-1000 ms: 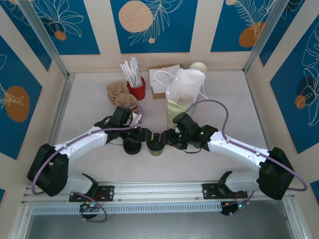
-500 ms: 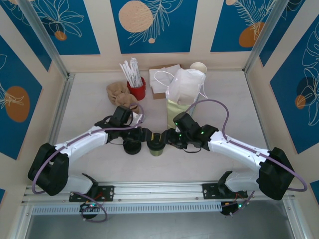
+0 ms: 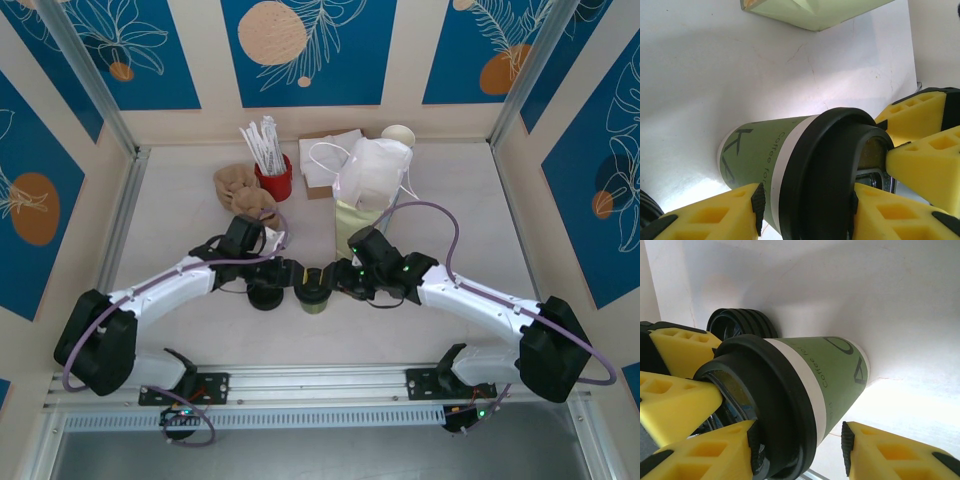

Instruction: Pack the takeout coffee

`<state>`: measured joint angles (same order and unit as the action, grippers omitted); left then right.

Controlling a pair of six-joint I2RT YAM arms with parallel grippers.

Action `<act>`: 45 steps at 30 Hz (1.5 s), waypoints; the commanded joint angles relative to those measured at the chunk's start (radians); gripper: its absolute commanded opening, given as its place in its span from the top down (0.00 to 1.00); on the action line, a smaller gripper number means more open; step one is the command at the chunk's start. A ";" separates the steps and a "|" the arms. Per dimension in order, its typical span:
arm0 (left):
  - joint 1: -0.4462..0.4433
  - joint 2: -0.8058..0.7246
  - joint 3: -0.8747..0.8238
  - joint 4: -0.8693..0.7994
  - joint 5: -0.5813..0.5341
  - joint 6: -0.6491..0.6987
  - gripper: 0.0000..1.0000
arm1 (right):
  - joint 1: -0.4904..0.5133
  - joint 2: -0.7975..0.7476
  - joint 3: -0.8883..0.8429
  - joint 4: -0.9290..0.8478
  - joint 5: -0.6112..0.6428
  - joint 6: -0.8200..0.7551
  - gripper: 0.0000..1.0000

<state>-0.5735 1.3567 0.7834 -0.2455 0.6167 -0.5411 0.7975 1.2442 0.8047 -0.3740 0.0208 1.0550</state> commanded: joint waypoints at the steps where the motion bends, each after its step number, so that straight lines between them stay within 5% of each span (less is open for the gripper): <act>1: -0.010 -0.011 -0.033 -0.012 -0.027 0.002 0.54 | -0.004 0.009 -0.045 -0.074 0.032 0.014 0.51; 33: -0.015 0.010 -0.065 0.014 -0.030 -0.003 0.54 | -0.017 0.060 -0.110 -0.053 0.022 0.033 0.52; 45: -0.016 -0.028 0.042 -0.054 -0.036 0.004 0.53 | -0.021 0.068 -0.020 -0.028 -0.052 0.040 0.49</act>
<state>-0.5793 1.3476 0.7788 -0.2390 0.5961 -0.5495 0.7803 1.2724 0.7750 -0.2996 -0.0315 1.0821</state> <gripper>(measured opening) 0.466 0.509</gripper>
